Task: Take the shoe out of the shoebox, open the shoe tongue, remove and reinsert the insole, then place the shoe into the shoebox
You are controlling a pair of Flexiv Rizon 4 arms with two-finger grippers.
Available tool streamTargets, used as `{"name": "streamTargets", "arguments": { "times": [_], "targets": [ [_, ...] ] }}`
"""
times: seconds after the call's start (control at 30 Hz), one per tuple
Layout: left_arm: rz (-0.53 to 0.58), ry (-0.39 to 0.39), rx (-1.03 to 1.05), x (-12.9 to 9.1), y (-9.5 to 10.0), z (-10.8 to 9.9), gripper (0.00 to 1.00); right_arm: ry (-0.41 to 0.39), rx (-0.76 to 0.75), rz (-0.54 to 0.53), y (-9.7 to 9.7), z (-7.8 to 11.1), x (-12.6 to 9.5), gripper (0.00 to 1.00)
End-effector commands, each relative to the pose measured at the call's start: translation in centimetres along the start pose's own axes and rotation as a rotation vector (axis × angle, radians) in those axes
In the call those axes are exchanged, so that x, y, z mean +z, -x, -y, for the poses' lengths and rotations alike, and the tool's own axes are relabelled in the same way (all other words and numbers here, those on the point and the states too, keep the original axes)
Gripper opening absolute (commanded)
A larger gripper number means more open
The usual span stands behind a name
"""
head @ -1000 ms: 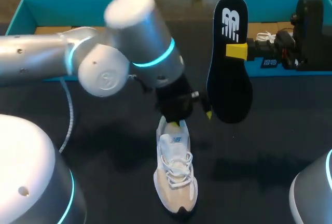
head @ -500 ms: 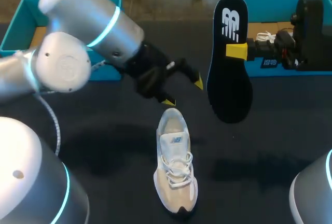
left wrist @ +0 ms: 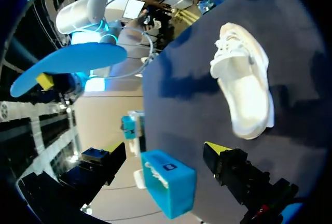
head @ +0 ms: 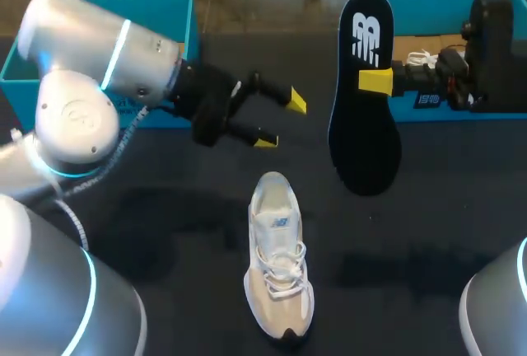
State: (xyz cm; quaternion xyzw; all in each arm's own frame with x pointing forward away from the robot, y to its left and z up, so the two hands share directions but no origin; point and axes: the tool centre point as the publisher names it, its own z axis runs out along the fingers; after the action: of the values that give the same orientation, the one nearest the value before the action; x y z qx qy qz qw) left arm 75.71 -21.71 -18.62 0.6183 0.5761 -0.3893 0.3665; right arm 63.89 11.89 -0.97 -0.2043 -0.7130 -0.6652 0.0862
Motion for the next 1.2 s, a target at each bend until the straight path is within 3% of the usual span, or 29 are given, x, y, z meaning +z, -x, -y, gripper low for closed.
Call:
{"name": "streamTargets", "arguments": {
  "times": [0.03,0.5,0.93,1.2],
  "targets": [
    [0.235,0.005,0.039,-0.8,0.6,0.8,1.0,-0.001,0.0,-0.001,0.2,0.0,0.2,0.0],
    [0.418,0.038,0.037,-3.4,3.9,0.4,1.0,-0.001,0.0,-0.001,0.2,0.0,0.2,0.0],
    [0.445,0.08,-0.025,-4.4,5.1,-0.7,1.0,-0.034,0.238,-0.017,9.9,-0.3,0.6,0.0],
    [0.445,0.08,-0.025,-4.4,5.1,-0.7,1.0,-0.034,0.238,-0.017,9.9,-0.3,0.6,0.0]
  ]
}}
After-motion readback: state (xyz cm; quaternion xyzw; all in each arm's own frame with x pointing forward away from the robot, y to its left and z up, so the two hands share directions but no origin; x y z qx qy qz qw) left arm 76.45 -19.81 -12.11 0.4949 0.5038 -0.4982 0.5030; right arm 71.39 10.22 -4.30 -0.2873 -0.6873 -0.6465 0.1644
